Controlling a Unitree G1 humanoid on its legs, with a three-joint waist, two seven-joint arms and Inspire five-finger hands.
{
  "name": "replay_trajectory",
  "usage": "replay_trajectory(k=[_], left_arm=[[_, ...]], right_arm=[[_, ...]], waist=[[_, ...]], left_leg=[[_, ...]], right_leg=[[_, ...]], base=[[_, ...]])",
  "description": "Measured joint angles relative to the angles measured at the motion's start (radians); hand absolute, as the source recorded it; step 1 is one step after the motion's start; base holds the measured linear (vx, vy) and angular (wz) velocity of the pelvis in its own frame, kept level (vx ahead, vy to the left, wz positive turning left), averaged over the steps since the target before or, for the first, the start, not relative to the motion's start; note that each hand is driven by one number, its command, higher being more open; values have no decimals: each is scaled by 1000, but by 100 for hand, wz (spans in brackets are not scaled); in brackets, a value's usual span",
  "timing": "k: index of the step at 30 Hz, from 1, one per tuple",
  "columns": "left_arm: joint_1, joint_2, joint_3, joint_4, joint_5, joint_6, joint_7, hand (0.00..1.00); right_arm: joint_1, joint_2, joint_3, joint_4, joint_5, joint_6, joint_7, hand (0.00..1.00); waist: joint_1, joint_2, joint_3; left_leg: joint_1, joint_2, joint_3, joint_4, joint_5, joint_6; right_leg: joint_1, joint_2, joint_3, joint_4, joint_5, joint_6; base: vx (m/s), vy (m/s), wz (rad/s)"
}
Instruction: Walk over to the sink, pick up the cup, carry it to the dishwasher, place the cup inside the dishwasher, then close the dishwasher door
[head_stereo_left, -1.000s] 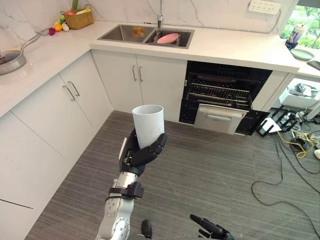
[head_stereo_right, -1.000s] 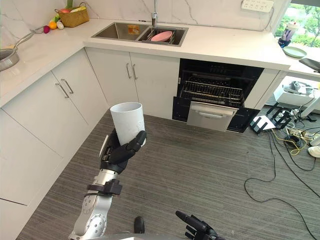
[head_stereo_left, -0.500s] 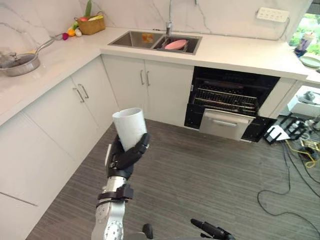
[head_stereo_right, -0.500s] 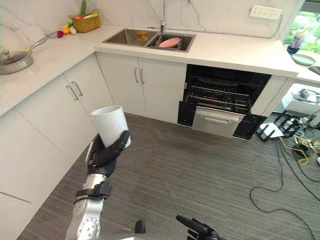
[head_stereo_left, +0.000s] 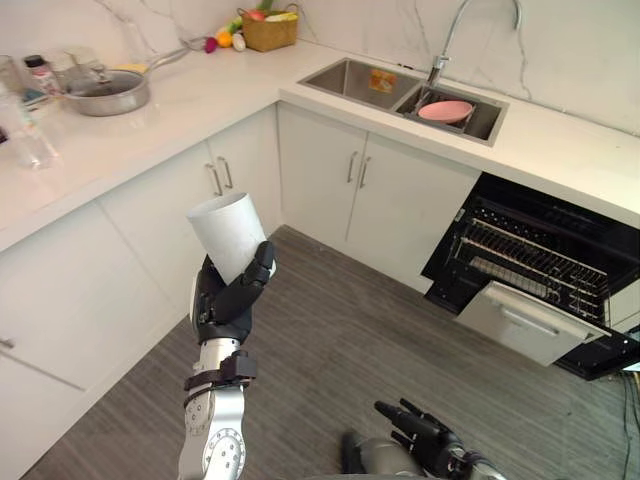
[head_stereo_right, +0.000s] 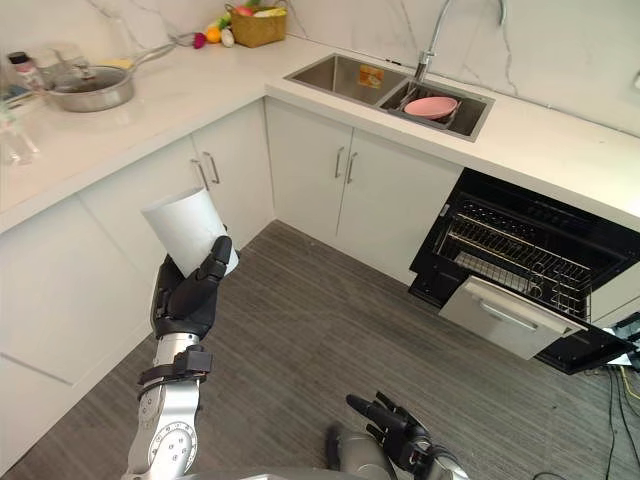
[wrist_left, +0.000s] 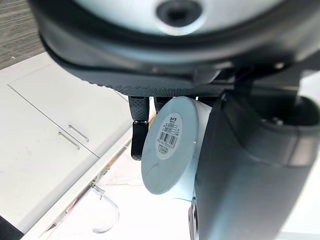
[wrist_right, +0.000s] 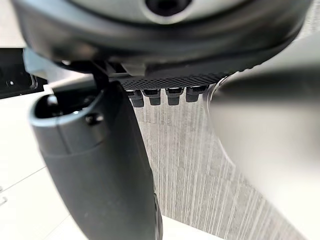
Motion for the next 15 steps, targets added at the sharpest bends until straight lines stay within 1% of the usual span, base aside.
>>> replay_trajectory(k=[1,2,3,4,5,6,7,8,9,10,11,12,13,14,15], left_arm=[[11,-14,-4,15,7,-2,-2,0],[18,-20,-8,18,8,-2,-3,0],[19,-22,-19,18,8,-4,-5,0],[20,-22,-30,19,8,-3,-5,0],[23,-24,-37,19,8,-3,-6,0],[25,-29,-49,19,8,0,-7,0],[32,-47,-68,4,9,5,-13,0],[44,-54,-77,-22,12,5,-14,0],[49,-61,-82,-39,25,6,-15,0],[48,-69,-90,-57,47,6,-30,0],[39,-75,-98,-62,57,6,-48,0],[32,-79,-98,-61,64,7,-55,0],[11,-83,-99,-61,69,8,-69,0],[-9,-81,-92,-63,68,10,-77,0],[-17,-81,-87,-64,67,17,-78,0]], right_arm=[[-3,-11,-3,-4,-1,4,-20,100],[-2,-15,-3,-6,0,10,-32,100],[2,-11,-1,-17,2,14,-62,100],[7,6,-1,-24,3,14,-109,100],[11,11,-1,-32,3,13,-131,100],[26,19,0,-58,3,9,-168,100],[83,33,21,-147,-4,-18,-254,100],[106,43,33,-201,-16,-40,-299,100],[118,52,37,-234,-26,-59,-329,100],[133,66,34,-283,-31,-100,-377,100],[138,73,18,-304,-26,-143,-412,100],[133,75,2,-304,-30,-167,-425,100],[126,82,-47,-301,-31,-237,-432,100],[126,81,-80,-315,-31,-316,-433,100],[132,80,-94,-336,-31,-348,-433,100]], waist=[[-1,41,-1],[-3,54,-6],[-5,64,-7],[-13,66,-7],[-17,66,-6],[-22,73,-1],[-19,85,7],[-15,90,6],[-15,91,6],[-14,90,5],[-9,85,0],[-6,86,-2],[4,85,-4],[6,83,-4],[5,81,-3]], left_leg=[[37,31,10,10,-35,-6],[40,39,14,20,-37,-9],[37,54,15,58,-37,-9],[14,70,16,150,-36,-10],[-5,81,20,225,-36,-11],[-43,103,29,376,-22,-33],[-150,167,47,702,97,-75],[-224,209,64,875,119,-72],[-269,238,74,962,115,-66],[-348,280,85,1051,101,-45],[-414,303,91,1043,80,-12],[-441,306,91,1016,70,1],[-483,304,91,932,44,0],[-504,290,90,797,22,-11],[-506,274,86,711,18,-13]], right_leg=[[-1,31,-14,63,-31,-55],[0,39,-18,75,-58,-59],[3,56,-13,90,-100,-63],[21,74,-10,91,-135,-66],[43,83,-4,87,-150,-67],[90,102,2,72,-175,-63],[168,135,31,55,-205,-80],[201,154,57,54,-224,-84],[224,164,74,52,-239,-95],[264,179,115,35,-250,-116],[300,185,164,9,-254,-122],[316,183,191,-2,-255,-124],[342,175,246,-15,-248,-113],[370,165,304,-26,-249,-110],[377,157,333,-29,-251,-108]], base=[[488,-97,-29],[436,-101,-33],[485,-137,-22],[395,-142,-21],[413,-147,-16],[419,-128,-33],[490,-115,-55],[380,-77,-66],[361,-48,-79],[346,-19,-97],[346,8,-105],[362,70,-122],[502,178,-130],[429,164,-131],[506,299,-135]])
